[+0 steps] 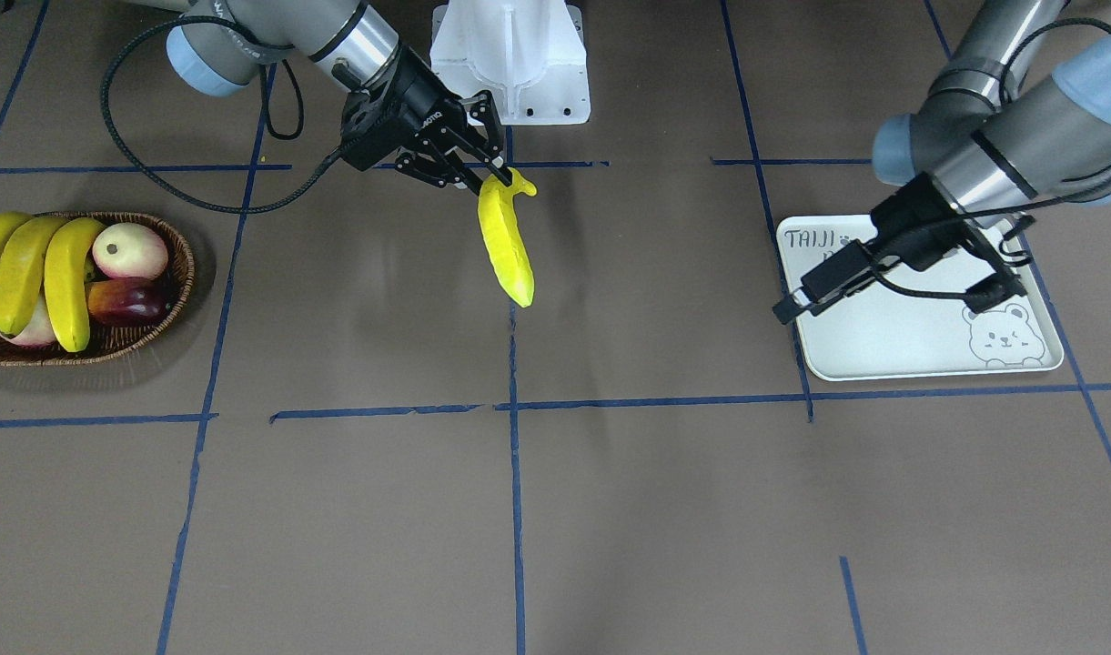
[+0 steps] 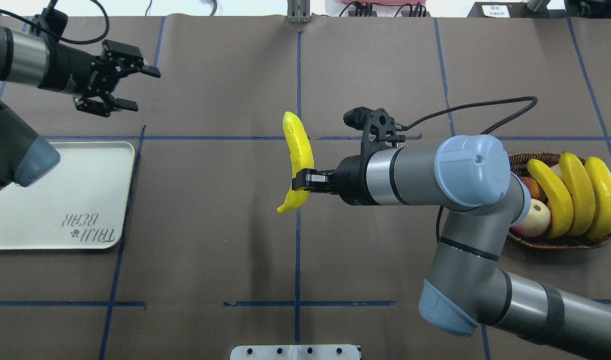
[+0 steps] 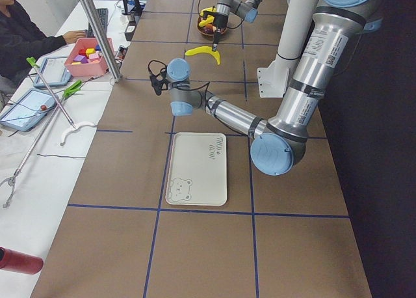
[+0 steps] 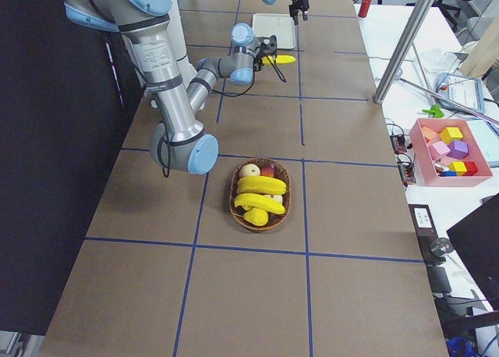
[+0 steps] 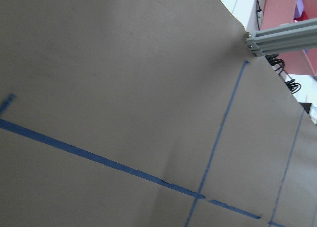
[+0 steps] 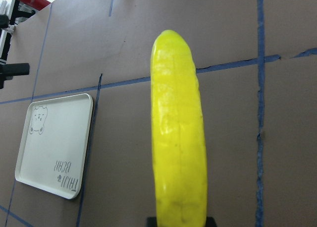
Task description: Transfer all bananas from basket to plate
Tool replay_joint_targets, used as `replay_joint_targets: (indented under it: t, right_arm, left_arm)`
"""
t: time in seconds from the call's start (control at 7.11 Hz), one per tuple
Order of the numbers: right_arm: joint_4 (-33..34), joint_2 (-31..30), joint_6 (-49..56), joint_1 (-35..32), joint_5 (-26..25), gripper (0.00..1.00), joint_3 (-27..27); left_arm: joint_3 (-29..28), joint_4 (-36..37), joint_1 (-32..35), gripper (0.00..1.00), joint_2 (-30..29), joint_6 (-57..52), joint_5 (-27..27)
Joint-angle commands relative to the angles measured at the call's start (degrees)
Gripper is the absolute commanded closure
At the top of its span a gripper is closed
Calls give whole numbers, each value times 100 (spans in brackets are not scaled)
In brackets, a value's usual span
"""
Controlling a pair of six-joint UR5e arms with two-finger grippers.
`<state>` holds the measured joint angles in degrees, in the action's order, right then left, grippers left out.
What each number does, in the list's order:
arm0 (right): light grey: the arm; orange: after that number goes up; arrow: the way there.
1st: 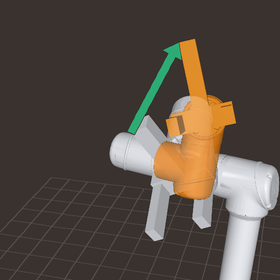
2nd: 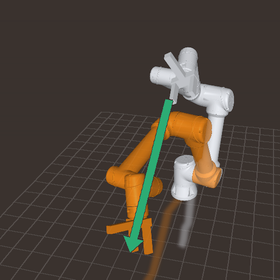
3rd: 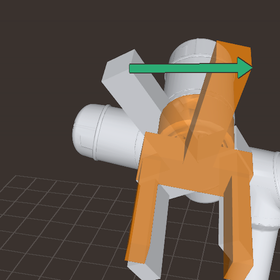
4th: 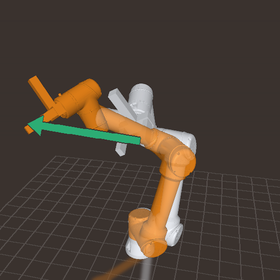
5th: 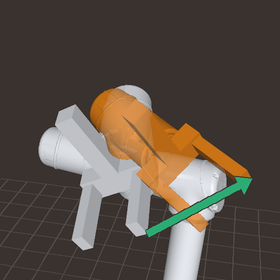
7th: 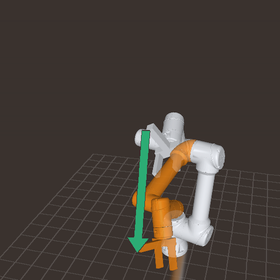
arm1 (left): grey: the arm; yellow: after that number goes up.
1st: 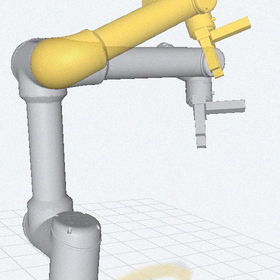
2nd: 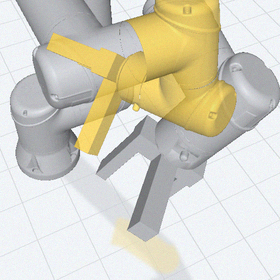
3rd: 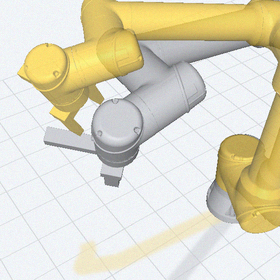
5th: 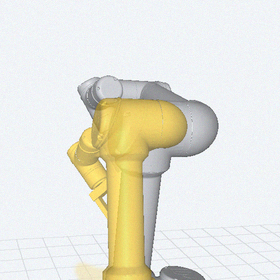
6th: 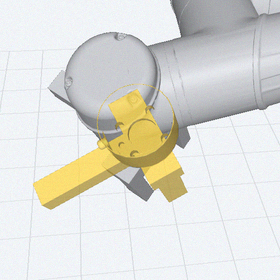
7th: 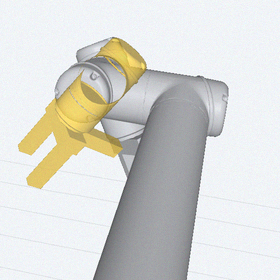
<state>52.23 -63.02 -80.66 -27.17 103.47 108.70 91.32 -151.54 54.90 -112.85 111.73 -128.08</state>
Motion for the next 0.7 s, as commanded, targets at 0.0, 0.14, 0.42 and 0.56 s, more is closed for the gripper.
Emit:
replay_joint_targets:
  t: [0.0,0.14,0.42,0.56]
  right_arm:
    - [-177,9,-11,142,-143,98,-7]
    - [-178,9,-11,142,-143,98,-7]
    - [-186,9,-11,142,-143,98,-7]
    - [-230,9,-20,142,-143,98,2]
  left_arm:
    - [132,-95,-950,0,-682,1270,1070]
    - [123,-77,-1199,0,-842,1342,1319]
    - [-8,-16,-1525,0,-957,1282,1452]
    - [-9,-16,-1683,1,-967,1273,1601]
